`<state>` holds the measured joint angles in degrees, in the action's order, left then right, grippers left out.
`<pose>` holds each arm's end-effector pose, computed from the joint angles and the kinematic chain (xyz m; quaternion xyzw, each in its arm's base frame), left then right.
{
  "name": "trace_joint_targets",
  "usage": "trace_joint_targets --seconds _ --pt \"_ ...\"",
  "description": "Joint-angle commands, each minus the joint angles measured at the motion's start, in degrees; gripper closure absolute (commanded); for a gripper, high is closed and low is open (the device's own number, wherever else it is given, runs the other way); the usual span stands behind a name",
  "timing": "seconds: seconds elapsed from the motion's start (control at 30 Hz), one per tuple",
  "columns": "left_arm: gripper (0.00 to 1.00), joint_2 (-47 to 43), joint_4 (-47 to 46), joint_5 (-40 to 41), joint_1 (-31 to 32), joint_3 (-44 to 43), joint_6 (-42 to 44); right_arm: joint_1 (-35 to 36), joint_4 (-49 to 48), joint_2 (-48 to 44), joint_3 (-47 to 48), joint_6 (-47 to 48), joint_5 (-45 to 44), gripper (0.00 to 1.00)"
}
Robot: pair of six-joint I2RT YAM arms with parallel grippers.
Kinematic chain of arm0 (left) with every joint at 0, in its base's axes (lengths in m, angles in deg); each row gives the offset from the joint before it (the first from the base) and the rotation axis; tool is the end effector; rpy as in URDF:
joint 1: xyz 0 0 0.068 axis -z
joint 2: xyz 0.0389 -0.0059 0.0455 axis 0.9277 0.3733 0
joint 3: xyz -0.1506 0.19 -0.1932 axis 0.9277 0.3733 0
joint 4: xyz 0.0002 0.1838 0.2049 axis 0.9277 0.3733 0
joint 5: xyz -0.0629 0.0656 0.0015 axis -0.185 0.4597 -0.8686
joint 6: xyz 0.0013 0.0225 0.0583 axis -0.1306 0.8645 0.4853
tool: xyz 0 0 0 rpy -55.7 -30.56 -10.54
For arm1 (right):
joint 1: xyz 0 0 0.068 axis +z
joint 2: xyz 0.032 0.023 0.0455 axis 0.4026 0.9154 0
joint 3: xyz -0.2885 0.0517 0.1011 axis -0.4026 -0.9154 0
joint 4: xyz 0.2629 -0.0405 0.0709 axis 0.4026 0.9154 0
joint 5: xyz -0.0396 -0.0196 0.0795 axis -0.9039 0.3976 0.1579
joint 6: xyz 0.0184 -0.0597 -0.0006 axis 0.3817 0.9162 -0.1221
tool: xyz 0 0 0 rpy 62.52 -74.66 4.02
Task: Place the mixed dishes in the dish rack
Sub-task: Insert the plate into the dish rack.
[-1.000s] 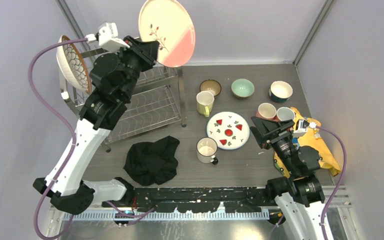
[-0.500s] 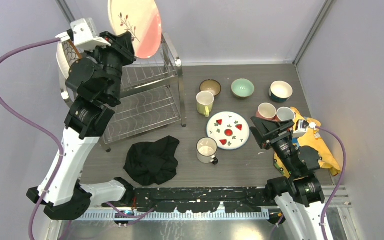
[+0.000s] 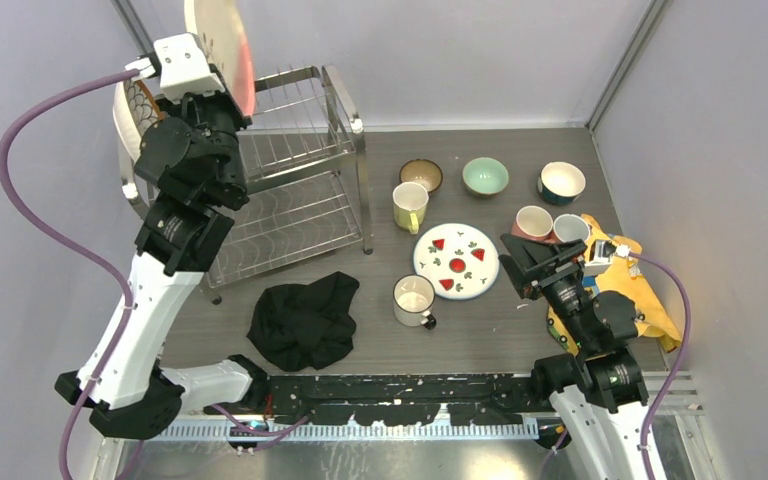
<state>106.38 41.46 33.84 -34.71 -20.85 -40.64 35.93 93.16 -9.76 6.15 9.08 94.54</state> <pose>0.1772 -0.0760 0.6194 -0.1268 0.5875 0.0328 0.7985 0.0666 0.0242 0.3113 0.2990 0.6158 0.5564 0.4709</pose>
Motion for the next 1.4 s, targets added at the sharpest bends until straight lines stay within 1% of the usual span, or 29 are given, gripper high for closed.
trace_joint_targets --seconds 0.0,0.17,0.37,0.57,0.73,0.8,1.0,1.17,1.27,1.37 --pt "1.00 -0.21 -11.06 6.22 -0.23 -3.65 9.08 -0.03 -2.61 1.25 -0.55 0.40 0.35 0.00" --pt "1.00 0.80 -8.31 9.74 -0.27 -3.74 14.20 0.01 -3.44 1.70 -1.23 0.02 0.58 0.01" --pt "1.00 2.94 -3.31 14.54 -0.32 -4.31 15.43 -0.01 -3.43 1.79 -1.40 0.03 0.58 0.00" --pt "1.00 4.36 -4.99 18.85 -0.76 -3.44 19.04 0.00 -2.86 1.59 -1.07 0.56 0.62 0.00" --pt "1.00 4.83 -3.84 19.86 -2.22 -4.04 18.57 -0.05 -2.80 1.68 -1.05 0.65 0.50 0.00" --pt "1.00 5.04 -0.29 19.56 -2.67 -4.85 15.85 0.03 -3.05 1.72 -1.13 0.60 0.49 0.00" --pt "1.00 5.24 11.87 17.29 -4.80 -6.25 3.84 -0.03 -3.11 1.69 -1.01 0.60 0.88 0.00" --pt "1.00 4.95 20.90 11.87 -8.80 -7.12 -6.46 -0.05 -2.40 1.17 -0.79 1.14 0.94 0.00" --pt "1.00 5.42 24.69 8.37 -11.01 -8.15 -10.80 -0.04 -2.19 1.04 -0.74 1.39 0.86 0.00" --pt "1.00 5.53 26.31 6.25 -12.60 -8.53 -12.82 0.03 -2.09 1.01 -0.75 1.43 0.84 0.00"
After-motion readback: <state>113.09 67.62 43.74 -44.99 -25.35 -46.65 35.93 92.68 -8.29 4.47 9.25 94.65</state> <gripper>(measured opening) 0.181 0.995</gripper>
